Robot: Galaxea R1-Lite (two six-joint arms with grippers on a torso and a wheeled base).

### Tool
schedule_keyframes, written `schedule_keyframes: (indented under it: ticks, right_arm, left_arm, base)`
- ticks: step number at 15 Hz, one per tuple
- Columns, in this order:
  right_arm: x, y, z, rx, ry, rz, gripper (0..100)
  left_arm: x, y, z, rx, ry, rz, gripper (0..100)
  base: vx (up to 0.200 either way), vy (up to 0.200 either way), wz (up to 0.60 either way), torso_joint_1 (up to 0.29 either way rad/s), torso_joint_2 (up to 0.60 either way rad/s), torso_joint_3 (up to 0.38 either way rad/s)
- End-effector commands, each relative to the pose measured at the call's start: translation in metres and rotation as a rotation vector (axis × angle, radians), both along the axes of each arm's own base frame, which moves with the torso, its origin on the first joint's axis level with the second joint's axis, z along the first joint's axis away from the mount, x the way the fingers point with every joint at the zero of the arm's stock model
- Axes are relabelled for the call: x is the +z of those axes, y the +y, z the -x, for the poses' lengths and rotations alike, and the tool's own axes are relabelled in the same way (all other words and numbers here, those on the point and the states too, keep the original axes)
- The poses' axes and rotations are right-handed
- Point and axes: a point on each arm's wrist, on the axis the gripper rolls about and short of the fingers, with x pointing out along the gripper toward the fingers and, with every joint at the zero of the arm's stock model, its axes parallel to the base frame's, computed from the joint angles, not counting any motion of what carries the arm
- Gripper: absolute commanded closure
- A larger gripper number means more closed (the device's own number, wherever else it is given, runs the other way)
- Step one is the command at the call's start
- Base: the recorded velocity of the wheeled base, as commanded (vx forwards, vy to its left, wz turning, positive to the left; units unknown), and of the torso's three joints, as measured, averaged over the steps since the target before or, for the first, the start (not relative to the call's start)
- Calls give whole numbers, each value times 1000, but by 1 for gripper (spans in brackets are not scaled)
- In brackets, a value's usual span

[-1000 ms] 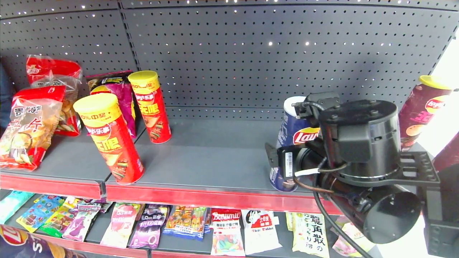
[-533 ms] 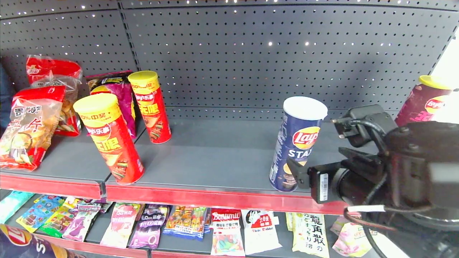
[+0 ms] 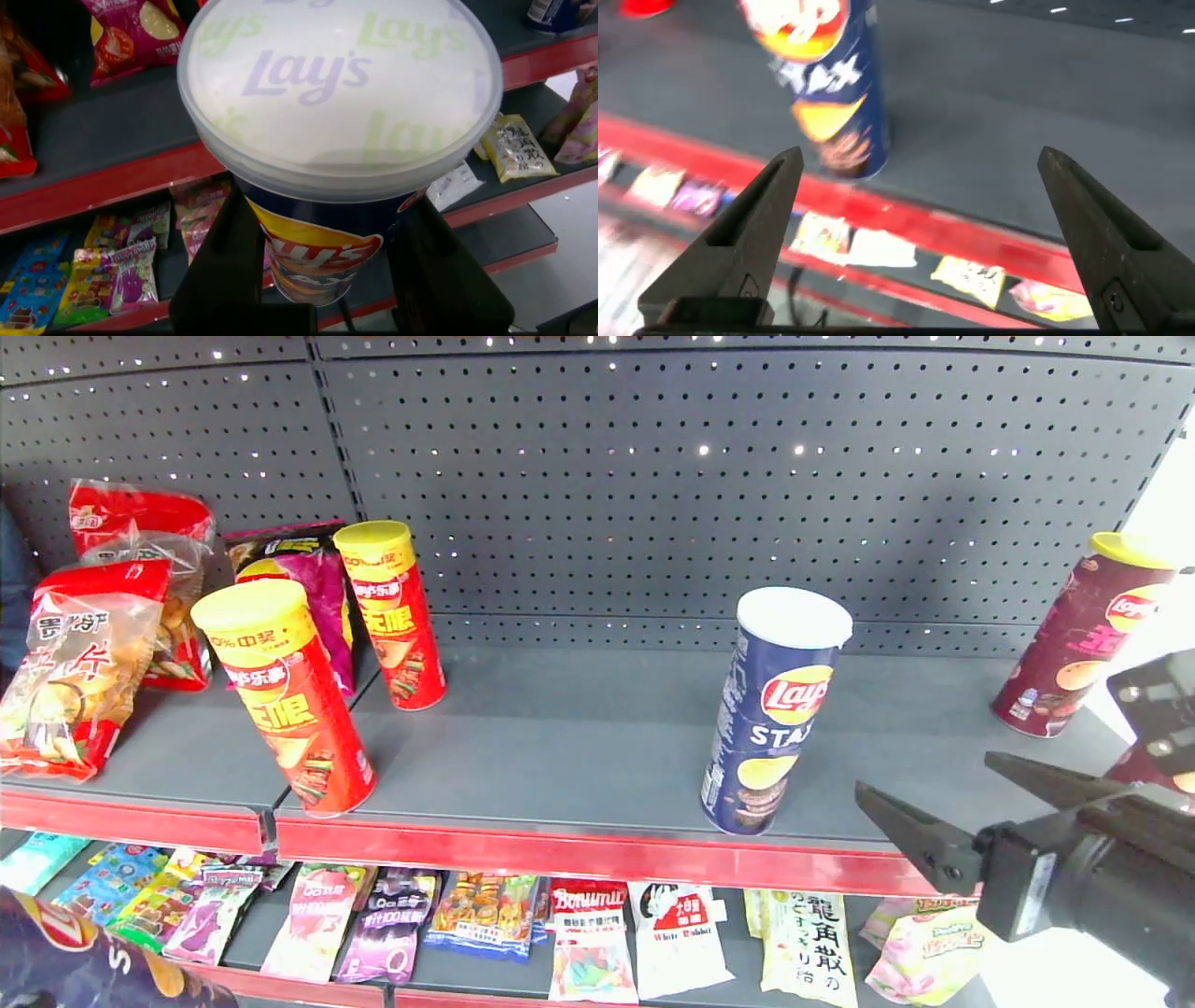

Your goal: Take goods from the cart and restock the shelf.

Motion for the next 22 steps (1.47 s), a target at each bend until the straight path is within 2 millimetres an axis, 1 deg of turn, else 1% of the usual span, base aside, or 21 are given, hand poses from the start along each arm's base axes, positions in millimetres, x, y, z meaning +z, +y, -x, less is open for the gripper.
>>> schedule_keyframes:
  ticks: [1, 2, 3, 4, 5, 7, 9, 10, 11, 12, 13, 14, 15, 16, 17, 18, 19, 20, 22]
  right_arm:
    - [-5, -50, 30, 177, -41, -59, 0]
    - [-11, -66, 39, 264, -77, -39, 0]
    - [-14, -79, 44, 291, -110, -28, 0]
    - [-15, -89, 48, 273, -146, -12, 0]
    - [-12, -96, 49, 228, -177, -11, 0]
    - [-6, -108, 50, 54, -214, -7, 0]
    - [-8, -119, 52, -123, -200, 16, 0]
    - [-11, -123, 59, -199, -186, 25, 0]
    - [-15, -125, 72, -261, -184, 34, 0]
    - [-23, -125, 89, -290, -177, 55, 0]
    - [-35, -124, 106, -290, -151, 77, 0]
    - [-49, -123, 128, -269, -138, 94, 0]
    - [-60, -123, 138, -246, -123, 105, 0]
    - [-66, -123, 143, -236, -125, 105, 0]
    - [-85, -124, 147, -221, -140, 102, 0]
    - [-97, -124, 151, -221, -164, 99, 0]
    - [-109, -124, 148, -213, -146, 96, 0]
    - [-115, -124, 144, -220, -144, 94, 0]
    - [-117, -124, 141, -228, -162, 78, 0]
  left_arm:
    - [2, -1, -8, 0, 18, -1, 100]
    - [3, -1, -9, -2, 13, -1, 100]
    - [4, -1, -9, -6, 11, 0, 100]
    - [4, -1, -9, -17, 11, 3, 100]
    - [5, -2, -9, -43, 5, 8, 100]
    - [12, -3, -11, -109, 4, 19, 100]
    - [30, -5, -21, -137, 8, 30, 100]
    - [42, -6, -28, -143, 4, 33, 100]
    - [51, -7, -35, -152, -5, 35, 100]
    - [57, -8, -40, -174, -19, 37, 100]
    - [58, -8, -43, -203, -28, 41, 100]
    - [58, -9, -43, -221, -31, 43, 100]
    - [57, -9, -42, -221, -29, 45, 100]
    - [57, -9, -41, -222, -33, 45, 100]
    - [58, -8, -34, -221, -53, 61, 100]
    - [57, -7, -29, -218, -60, 69, 100]
    - [52, -7, -22, -212, -52, 72, 100]
    - [47, -6, -15, -195, -47, 83, 100]
    - [37, -4, -3, -159, -58, 91, 100]
  base:
    - [0, 0, 0, 0, 0, 0]
    - [0, 0, 0, 0, 0, 0]
    - [0, 0, 0, 0, 0, 0]
    - [0, 0, 0, 0, 0, 0]
    - [0, 0, 0, 0, 0, 0]
    - [0, 0, 0, 0, 0, 0]
    - [0, 0, 0, 0, 0, 0]
    - [0, 0, 0, 0, 0, 0]
    - [0, 0, 0, 0, 0, 0]
    - [0, 0, 0, 0, 0, 0]
    - [0, 0, 0, 0, 0, 0]
    - [0, 0, 0, 0, 0, 0]
    - [0, 0, 0, 0, 0, 0]
    - [0, 0, 0, 0, 0, 0]
    - [0, 0, 0, 0, 0, 0]
    - [0, 0, 0, 0, 0, 0]
    - [0, 0, 0, 0, 0, 0]
    - [0, 0, 0, 0, 0, 0]
    - [0, 0, 0, 0, 0, 0]
